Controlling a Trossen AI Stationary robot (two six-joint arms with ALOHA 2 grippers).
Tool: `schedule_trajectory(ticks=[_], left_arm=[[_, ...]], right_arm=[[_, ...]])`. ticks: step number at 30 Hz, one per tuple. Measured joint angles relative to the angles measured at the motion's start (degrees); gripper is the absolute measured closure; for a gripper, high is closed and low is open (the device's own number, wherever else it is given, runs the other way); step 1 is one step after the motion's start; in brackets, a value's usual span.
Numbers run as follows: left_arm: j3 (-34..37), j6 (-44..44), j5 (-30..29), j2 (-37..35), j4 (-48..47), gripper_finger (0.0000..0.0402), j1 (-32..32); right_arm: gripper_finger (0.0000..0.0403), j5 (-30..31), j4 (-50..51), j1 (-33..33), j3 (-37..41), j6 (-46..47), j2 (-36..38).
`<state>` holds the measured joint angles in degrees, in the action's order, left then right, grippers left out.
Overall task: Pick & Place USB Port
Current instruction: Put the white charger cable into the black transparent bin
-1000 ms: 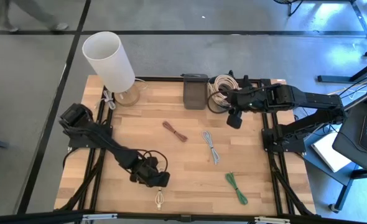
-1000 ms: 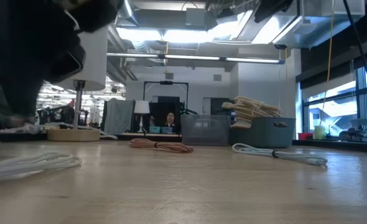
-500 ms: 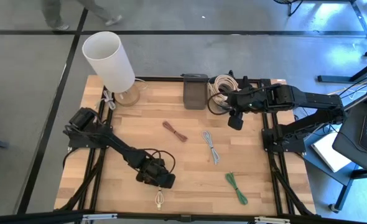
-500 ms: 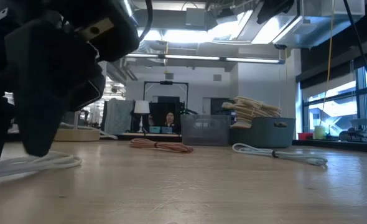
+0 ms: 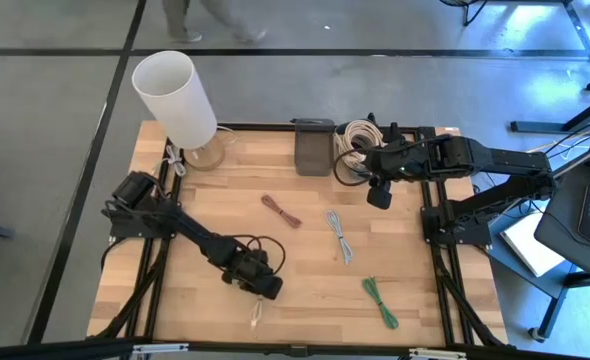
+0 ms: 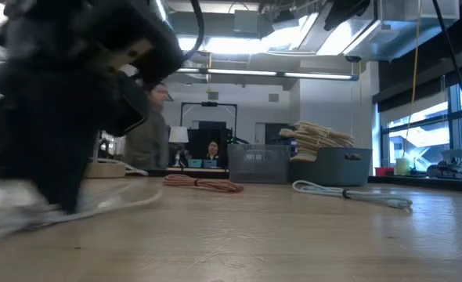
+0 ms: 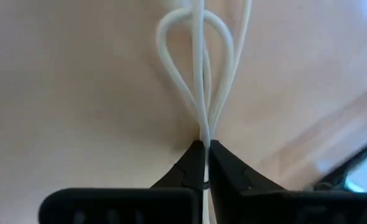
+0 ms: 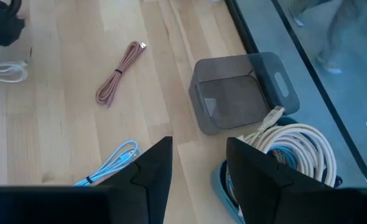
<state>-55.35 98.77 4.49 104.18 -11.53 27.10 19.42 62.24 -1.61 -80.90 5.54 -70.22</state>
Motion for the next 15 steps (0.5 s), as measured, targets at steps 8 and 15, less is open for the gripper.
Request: schedule_trajectory(ticks=[8,15], left_arm=[[0.0,-6.8,-9.4,-8.8,-1.7,0.0398,-2.6],[-0.1,-18.4,-20.0,-22.2,-2.6,0.0399,-6.6]], right_arm=[[0.0247,0.4,0.0,0.0,0.0,0.0,0.0],[0.0247,0.5,0.4,0.0,0.0,1.7,0.0]])
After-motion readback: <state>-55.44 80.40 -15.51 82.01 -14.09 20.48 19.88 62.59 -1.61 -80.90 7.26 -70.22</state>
